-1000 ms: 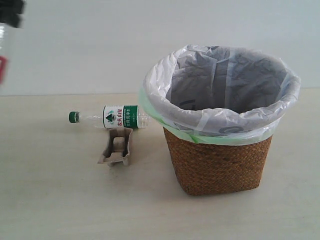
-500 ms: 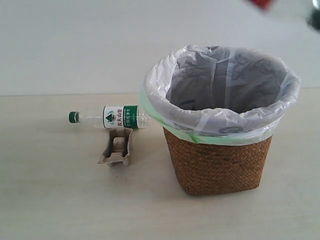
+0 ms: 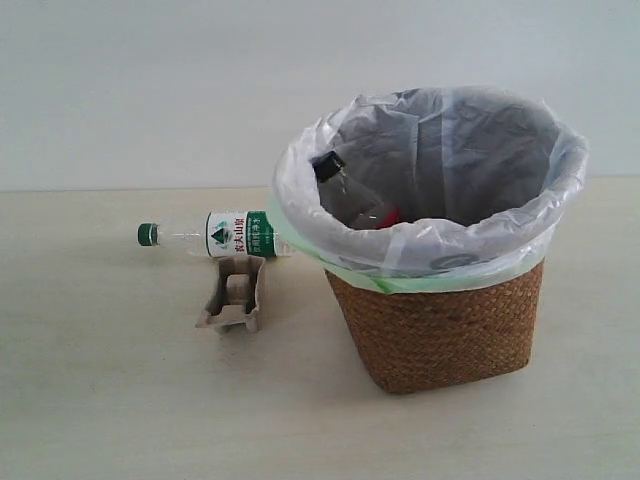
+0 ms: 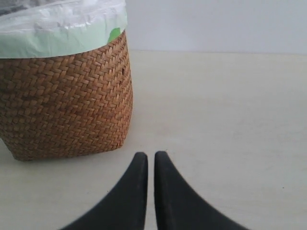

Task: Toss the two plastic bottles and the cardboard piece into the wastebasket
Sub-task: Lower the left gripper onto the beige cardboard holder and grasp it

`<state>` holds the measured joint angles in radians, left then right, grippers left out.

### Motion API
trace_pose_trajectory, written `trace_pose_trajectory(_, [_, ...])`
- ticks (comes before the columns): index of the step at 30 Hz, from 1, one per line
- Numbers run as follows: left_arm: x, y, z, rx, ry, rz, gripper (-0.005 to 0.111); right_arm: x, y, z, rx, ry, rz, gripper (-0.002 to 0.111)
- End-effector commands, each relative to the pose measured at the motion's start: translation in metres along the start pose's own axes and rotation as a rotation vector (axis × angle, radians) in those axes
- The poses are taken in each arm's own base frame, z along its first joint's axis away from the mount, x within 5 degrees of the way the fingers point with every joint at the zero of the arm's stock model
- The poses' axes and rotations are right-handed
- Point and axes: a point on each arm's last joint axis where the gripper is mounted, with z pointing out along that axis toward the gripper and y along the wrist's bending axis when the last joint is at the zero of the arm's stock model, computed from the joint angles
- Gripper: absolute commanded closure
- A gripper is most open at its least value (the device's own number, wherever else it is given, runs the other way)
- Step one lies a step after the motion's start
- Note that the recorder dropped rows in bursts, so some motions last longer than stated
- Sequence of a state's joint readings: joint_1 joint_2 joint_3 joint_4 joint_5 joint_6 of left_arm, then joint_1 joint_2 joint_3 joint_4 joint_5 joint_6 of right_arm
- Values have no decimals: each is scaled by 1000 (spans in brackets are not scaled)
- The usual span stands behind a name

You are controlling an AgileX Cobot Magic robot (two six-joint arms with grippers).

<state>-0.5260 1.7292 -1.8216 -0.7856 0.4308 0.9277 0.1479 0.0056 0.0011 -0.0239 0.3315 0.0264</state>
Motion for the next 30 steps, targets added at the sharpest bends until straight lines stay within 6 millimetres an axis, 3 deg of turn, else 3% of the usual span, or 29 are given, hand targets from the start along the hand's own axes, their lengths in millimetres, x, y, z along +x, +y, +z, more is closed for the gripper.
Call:
trace_pose_trajectory(1, [13, 2, -5, 2, 169, 149, 0, -1, 0, -1, 1, -14, -11, 106])
trace_pose_trajectory(9, [38, 46, -23, -367, 450, 17, 0, -1, 0, -1, 1, -14, -11, 106])
trace_pose_trajectory(11, [56, 61, -29, -452, 573, -95, 0, -1, 0, -1, 1, -14, -11, 106])
trace_pose_trajectory(16, [104, 82, -35, -483, 893, -177, 0, -1, 0, -1, 1, -14, -11, 106])
trace_pose_trajectory(20, [136, 83, -21, -422, 1003, -286, 0, -1, 0, -1, 1, -14, -11, 106])
trace_pose_trajectory(30, [200, 72, 29, -255, 1019, -487, 0, -1, 0, -1, 1, -14, -11, 106])
